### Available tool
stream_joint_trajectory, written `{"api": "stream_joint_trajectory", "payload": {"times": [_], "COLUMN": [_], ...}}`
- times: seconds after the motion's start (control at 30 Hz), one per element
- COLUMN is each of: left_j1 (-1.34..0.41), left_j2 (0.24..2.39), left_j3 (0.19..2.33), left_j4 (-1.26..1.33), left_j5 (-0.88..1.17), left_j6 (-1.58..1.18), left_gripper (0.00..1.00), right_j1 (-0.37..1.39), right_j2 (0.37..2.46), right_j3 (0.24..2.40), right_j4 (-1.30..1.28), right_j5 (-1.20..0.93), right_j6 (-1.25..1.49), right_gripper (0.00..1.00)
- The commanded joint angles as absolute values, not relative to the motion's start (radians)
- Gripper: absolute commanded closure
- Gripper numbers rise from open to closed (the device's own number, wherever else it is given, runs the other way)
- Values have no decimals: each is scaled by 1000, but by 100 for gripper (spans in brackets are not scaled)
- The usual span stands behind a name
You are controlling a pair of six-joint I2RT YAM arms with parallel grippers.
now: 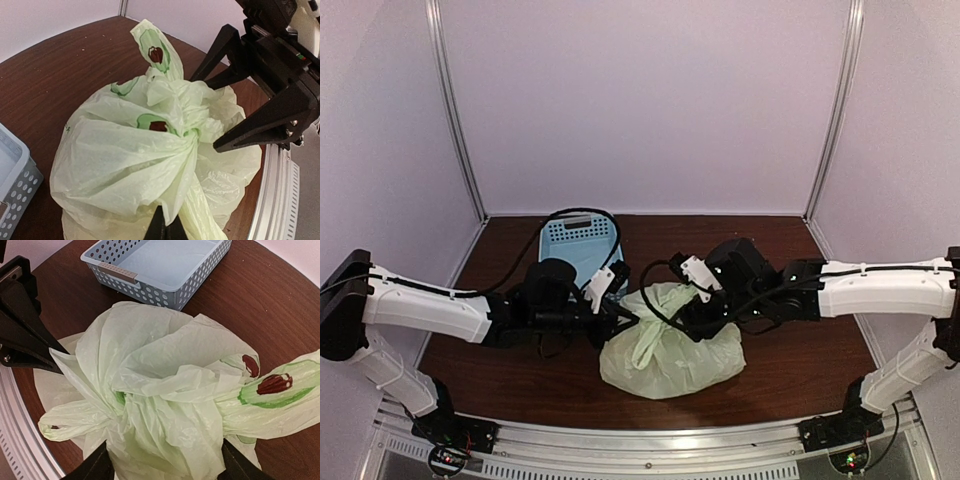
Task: Untie the knot of the plastic bag and take out the fruit
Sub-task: Untie the bag handles from the takeout bag.
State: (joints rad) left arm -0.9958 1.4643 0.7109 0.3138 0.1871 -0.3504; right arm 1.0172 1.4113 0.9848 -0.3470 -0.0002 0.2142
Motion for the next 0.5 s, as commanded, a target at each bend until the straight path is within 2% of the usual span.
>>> {"api": "stream_joint_trajectory", "payload": {"times": [0.0, 0.13, 0.27, 0.33, 0.47], "left_j1": [-998, -998, -998, -998, -997], "left_j2": [1445, 1426, 1394, 1385, 1361], "left_j3": [734, 735, 746, 761, 781], "left_j4": [341, 316, 278, 247, 199], "left_j5": [188, 157, 133, 128, 116], "left_j6": [-359, -351, -327, -316, -296], "left_gripper": [100, 100, 100, 94, 70], "right_j1": [1030, 1029, 1028, 1027, 1026], "right_j2": [1422, 1413, 1392, 1386, 1383], "right_j3": [1012, 1008, 985, 978, 963], "right_j4": [-351, -334, -296, -283, -258], "right_j5": [60, 49, 40, 34, 22], "right_j6": [232, 249, 261, 265, 270], "right_gripper": [47, 75, 96, 100, 100]}}
